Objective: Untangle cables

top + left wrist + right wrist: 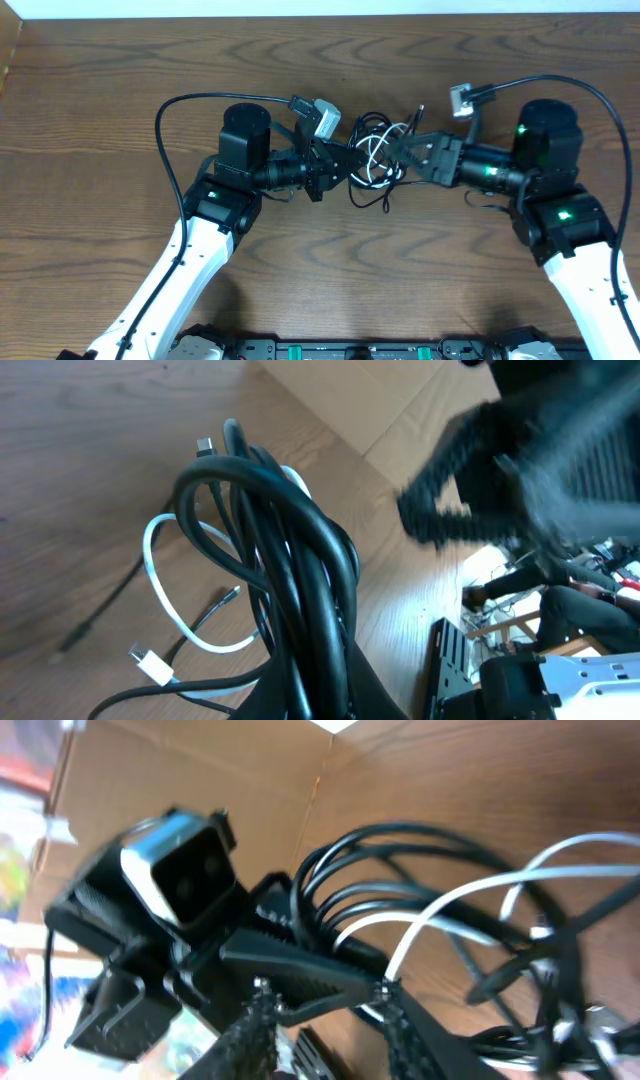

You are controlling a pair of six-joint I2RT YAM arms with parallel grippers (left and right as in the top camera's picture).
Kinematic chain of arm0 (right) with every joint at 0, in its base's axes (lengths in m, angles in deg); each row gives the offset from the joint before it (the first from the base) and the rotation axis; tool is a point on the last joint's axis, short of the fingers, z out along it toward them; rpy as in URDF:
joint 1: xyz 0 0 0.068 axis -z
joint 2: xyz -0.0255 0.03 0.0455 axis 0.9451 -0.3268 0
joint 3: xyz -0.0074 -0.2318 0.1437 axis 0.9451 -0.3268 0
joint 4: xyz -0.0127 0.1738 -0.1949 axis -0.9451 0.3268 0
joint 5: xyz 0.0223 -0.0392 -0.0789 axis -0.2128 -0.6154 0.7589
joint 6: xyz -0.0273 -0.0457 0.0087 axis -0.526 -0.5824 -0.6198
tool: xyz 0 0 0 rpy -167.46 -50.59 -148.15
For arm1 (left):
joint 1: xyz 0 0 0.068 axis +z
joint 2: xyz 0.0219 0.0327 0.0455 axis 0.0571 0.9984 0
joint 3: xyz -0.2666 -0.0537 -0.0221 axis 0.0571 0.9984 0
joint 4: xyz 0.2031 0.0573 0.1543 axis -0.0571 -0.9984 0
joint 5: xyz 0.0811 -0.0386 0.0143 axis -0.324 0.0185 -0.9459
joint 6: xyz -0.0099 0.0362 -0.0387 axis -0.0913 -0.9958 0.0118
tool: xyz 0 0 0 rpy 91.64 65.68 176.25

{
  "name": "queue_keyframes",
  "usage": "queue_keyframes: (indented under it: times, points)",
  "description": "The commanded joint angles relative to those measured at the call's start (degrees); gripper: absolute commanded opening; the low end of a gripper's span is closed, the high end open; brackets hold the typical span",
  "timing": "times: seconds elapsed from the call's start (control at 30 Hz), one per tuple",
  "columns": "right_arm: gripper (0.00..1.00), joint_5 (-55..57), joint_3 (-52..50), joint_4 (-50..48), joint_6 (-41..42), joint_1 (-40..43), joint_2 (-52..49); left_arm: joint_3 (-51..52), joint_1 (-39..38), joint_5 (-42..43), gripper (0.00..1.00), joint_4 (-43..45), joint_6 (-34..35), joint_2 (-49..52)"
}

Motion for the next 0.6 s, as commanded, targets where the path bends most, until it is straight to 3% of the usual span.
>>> queue_keyframes:
  times: [0.0,0.2,0.43,0.57]
  points:
    - [0.37,3.6,0.4,1.9,-5.1,-3.5,0.3,-0.8,0.0,0.2,0.08,0.5,-0.8,-0.4]
    - [0.31,19.0,0.4,15.9,-9.1,-6.9,0.3,-0.8,0.0,0.1,0.08,0.5,2.3,-0.4]
    - [0.34,17.1,0.4,15.5,-16.1,-7.0,0.3,-0.8,0.0,0.2,0.08,0.5,4.9,-0.4]
    - [0.39,17.0,0.4,13.3,-13.0,-6.9,0.3,-0.8,0.0,0.2,0.08,0.5,6.0,-0.4]
